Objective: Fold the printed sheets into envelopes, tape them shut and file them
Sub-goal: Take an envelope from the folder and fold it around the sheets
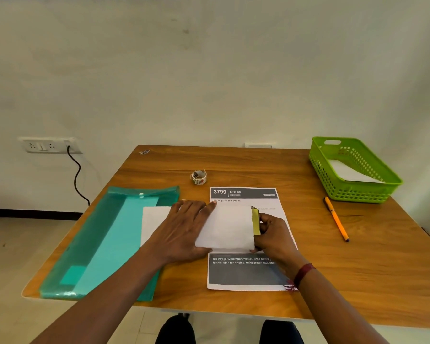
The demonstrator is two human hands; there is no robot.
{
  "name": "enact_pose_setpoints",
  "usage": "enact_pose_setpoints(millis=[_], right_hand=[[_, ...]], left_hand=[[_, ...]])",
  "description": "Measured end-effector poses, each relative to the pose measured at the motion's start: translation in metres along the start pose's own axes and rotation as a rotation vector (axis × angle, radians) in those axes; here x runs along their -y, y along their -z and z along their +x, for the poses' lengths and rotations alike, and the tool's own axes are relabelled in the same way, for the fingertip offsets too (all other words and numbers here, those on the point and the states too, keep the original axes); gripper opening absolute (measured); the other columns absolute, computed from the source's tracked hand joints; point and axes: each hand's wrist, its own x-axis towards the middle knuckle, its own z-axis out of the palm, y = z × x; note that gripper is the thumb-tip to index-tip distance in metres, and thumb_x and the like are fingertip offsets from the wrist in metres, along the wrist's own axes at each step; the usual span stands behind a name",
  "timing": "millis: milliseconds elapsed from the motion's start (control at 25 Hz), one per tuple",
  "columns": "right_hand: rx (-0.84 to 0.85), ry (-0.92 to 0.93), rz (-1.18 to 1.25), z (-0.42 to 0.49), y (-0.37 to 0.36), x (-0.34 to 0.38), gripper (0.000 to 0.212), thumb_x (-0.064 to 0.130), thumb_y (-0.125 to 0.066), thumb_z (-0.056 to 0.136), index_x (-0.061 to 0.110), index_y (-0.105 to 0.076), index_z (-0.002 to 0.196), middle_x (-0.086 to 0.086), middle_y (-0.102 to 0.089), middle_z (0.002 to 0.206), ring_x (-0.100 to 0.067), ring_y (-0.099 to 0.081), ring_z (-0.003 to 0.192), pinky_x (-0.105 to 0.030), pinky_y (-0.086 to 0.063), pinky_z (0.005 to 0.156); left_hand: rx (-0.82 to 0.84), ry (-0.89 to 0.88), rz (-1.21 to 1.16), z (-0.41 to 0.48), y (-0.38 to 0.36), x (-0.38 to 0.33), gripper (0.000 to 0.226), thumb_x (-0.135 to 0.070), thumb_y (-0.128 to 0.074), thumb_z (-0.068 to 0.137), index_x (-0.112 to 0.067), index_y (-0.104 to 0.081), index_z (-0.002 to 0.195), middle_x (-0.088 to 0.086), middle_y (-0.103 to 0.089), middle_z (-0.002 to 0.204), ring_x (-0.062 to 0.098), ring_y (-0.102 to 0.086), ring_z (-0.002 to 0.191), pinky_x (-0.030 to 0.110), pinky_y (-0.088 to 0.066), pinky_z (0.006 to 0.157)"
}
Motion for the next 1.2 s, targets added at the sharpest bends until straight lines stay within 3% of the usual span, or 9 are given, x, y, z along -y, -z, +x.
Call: enact_pose_setpoints(millis=[200, 320, 400, 480, 640, 760, 920, 1200], right_hand=[[-0.112, 0.042, 0.049, -0.001, 0.009, 0.003, 0.02, 0.011, -0.078, 0.081, 0.015, -0.07, 0.099, -0.009, -0.073, 0.075, -0.024, -0.071, 0.067, -0.03, -0.058, 0.056], [-0.317, 0.186, -0.264, 0.004, 0.023, -0.002, 0.008, 0.021, -0.074, 0.086, 0.025, -0.072, 0.092, 0.007, -0.074, 0.084, -0.008, -0.068, 0.079, -0.027, -0.056, 0.067], [-0.307, 0.279, -0.62, 0.006, 0.032, -0.007, 0.02, 0.024, -0.07, 0.089, 0.027, -0.07, 0.109, 0.011, -0.071, 0.109, -0.011, -0.062, 0.103, -0.029, -0.051, 0.085], [-0.177, 0.308, -0.878, 0.01, 0.034, -0.013, 0.042, 0.035, -0.068, 0.089, 0.026, -0.06, 0.129, 0.006, -0.06, 0.132, -0.02, -0.047, 0.127, -0.035, -0.041, 0.101], [-0.036, 0.274, -1.2, 0.014, 0.03, -0.021, 0.068, 0.061, -0.052, 0.089, 0.03, -0.035, 0.147, 0.007, -0.039, 0.152, -0.022, -0.023, 0.141, -0.043, -0.027, 0.108], [-0.014, 0.246, -1.213, 0.019, 0.032, -0.02, 0.072, 0.064, -0.051, 0.087, 0.033, -0.031, 0.148, 0.005, -0.035, 0.154, -0.023, -0.016, 0.144, -0.044, -0.023, 0.109], [0.115, 0.145, -1.196, 0.03, 0.035, -0.017, 0.079, 0.065, -0.054, 0.085, 0.035, -0.022, 0.151, 0.003, -0.02, 0.161, -0.026, 0.001, 0.149, -0.054, -0.008, 0.115], [0.023, 0.223, -1.095, 0.033, 0.037, -0.003, 0.074, 0.053, -0.069, 0.08, 0.034, -0.037, 0.144, 0.002, -0.043, 0.133, -0.021, -0.034, 0.13, -0.04, -0.019, 0.106]], left_hand=[[-0.056, 0.048, 0.039, -0.004, 0.001, 0.017, 0.097, -0.067, -0.067, 0.066, -0.021, -0.034, 0.145, 0.004, -0.055, 0.132, 0.024, -0.054, 0.118, 0.046, -0.036, 0.107], [-0.055, 0.108, 0.042, -0.011, 0.005, 0.03, 0.101, -0.06, -0.076, 0.062, -0.021, -0.033, 0.144, 0.007, -0.055, 0.134, 0.028, -0.054, 0.122, 0.048, -0.028, 0.11], [-0.016, 0.165, 0.017, -0.012, 0.009, 0.037, 0.103, -0.06, -0.076, 0.065, -0.021, -0.028, 0.148, 0.007, -0.048, 0.143, 0.028, -0.047, 0.131, 0.047, -0.017, 0.116], [0.041, 0.222, -0.022, -0.012, 0.009, 0.041, 0.106, -0.063, -0.072, 0.069, -0.022, -0.02, 0.152, 0.005, -0.037, 0.151, 0.026, -0.035, 0.14, 0.048, -0.009, 0.121], [0.131, 0.298, -0.051, -0.011, 0.007, 0.041, 0.111, -0.07, -0.067, 0.072, -0.024, -0.008, 0.154, 0.001, -0.023, 0.159, 0.023, -0.022, 0.146, 0.051, 0.0, 0.122], [0.137, 0.333, -0.086, -0.011, 0.005, 0.042, 0.112, -0.071, -0.066, 0.073, -0.025, -0.006, 0.155, 0.002, -0.02, 0.159, 0.023, -0.019, 0.146, 0.049, 0.005, 0.121], [0.148, 0.351, -0.119, -0.012, 0.003, 0.045, 0.114, -0.072, -0.066, 0.072, -0.026, -0.004, 0.155, 0.002, -0.019, 0.16, 0.024, -0.017, 0.147, 0.05, 0.007, 0.12], [0.147, 0.357, -0.115, -0.011, 0.002, 0.044, 0.119, -0.073, -0.068, 0.068, -0.027, -0.002, 0.154, 0.002, -0.022, 0.158, 0.024, -0.018, 0.146, 0.053, 0.009, 0.119]])
